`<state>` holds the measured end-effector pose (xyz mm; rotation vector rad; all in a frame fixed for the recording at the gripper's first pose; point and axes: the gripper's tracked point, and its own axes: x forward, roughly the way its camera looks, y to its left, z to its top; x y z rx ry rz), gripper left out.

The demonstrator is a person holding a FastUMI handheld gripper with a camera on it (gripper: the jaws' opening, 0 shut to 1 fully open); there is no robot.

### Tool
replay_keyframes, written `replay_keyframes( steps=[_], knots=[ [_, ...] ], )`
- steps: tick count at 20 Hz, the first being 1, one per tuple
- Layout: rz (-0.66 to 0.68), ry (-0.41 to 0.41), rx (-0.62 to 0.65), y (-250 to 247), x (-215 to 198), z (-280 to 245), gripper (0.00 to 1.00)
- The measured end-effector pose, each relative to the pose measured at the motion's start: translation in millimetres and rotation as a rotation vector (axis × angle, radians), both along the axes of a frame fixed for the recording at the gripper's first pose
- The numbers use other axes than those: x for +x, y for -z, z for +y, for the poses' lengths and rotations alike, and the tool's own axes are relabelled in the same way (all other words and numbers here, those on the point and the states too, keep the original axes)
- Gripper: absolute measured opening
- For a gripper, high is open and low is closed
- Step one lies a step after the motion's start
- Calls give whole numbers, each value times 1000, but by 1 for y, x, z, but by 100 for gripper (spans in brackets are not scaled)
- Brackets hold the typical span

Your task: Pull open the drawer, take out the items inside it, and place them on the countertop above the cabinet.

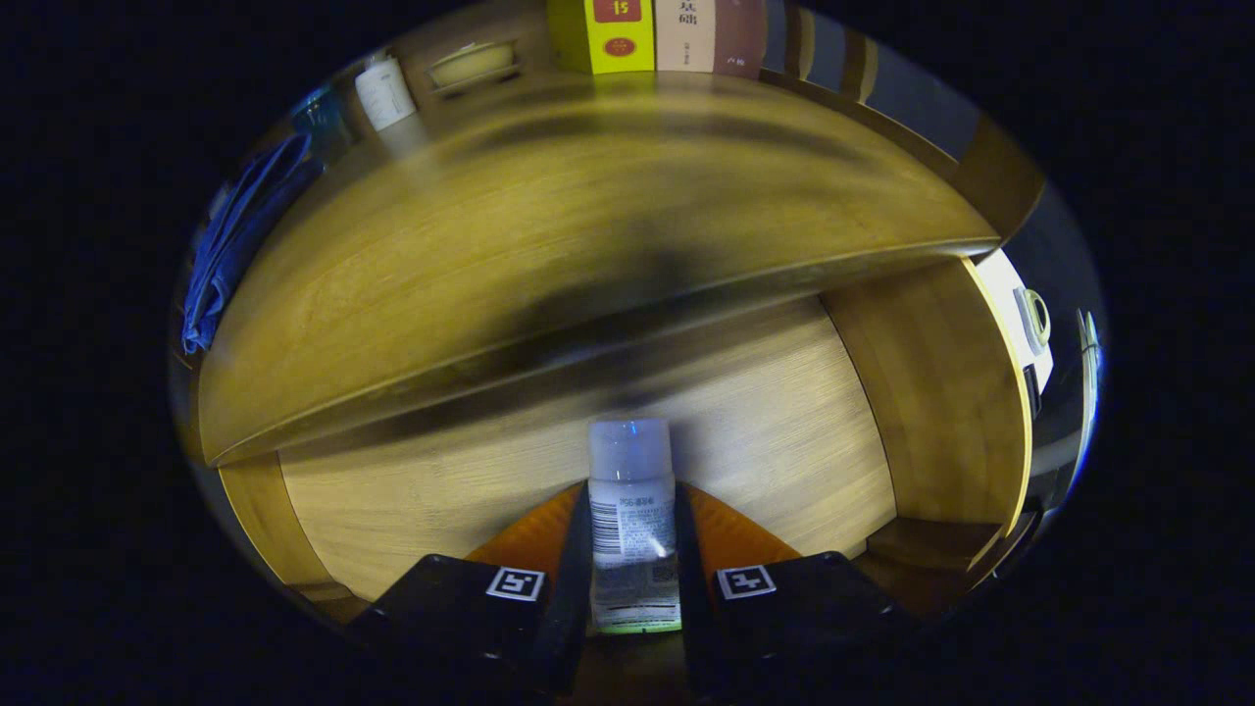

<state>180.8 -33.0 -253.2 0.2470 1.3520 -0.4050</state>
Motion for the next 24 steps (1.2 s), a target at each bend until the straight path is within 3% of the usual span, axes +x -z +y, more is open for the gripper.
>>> replay_keyframes(
  steps=[3, 7, 12, 16, 20, 24],
  knots=[
    [-70, 31, -6, -17, 8, 9, 35],
    [-185, -45, -106, -67, 23, 32, 35],
    [-306, -32, -178, -135, 31, 68, 35],
    [-442, -100, -301, -183, 37, 85, 35],
    [-621, -156, -369, -222, 71, 102, 35],
    [-718, -205, -386, -236, 108, 102, 35]
  ],
)
